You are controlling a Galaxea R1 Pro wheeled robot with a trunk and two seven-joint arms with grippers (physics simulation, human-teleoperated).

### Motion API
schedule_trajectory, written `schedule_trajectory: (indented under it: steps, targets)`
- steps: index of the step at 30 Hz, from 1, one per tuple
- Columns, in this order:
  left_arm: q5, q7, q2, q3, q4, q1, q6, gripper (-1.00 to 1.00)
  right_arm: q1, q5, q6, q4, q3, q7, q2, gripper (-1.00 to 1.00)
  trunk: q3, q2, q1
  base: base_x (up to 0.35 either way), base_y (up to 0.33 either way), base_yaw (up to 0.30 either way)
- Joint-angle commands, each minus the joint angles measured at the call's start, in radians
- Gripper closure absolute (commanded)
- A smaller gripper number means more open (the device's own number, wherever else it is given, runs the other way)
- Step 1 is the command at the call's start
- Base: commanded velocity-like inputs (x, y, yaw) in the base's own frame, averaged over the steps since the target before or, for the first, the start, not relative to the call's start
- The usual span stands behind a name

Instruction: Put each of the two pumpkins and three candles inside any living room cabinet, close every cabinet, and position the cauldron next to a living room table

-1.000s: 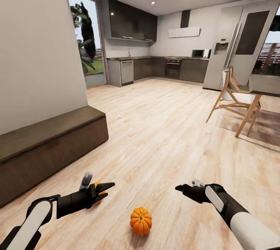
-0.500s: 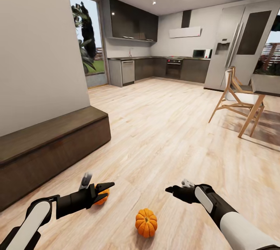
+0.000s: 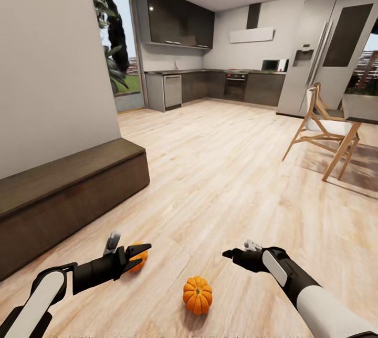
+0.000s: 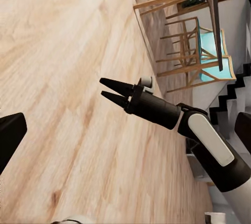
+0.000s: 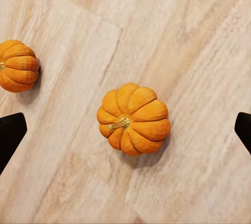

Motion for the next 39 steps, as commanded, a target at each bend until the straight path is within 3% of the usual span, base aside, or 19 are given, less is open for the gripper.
schedule_trajectory:
  steps: [1, 39]
  targets:
    - [-0.008, -0.009, 0.001, 0.000, 0.000, -0.001, 0.001, -1.00, -0.001, 0.002, 0.002, -0.007, 0.005, 0.003, -0.001, -1.00, -0.005, -0.001, 0.000, 0.000, 0.000, 0.000]
    - [-0.008, -0.009, -0.001, 0.000, 0.000, -0.001, 0.001, -1.00, -0.001, 0.000, 0.000, -0.030, 0.003, 0.001, -0.002, -1.00, -0.152, -0.010, 0.017, 0.000, 0.000, 0.000]
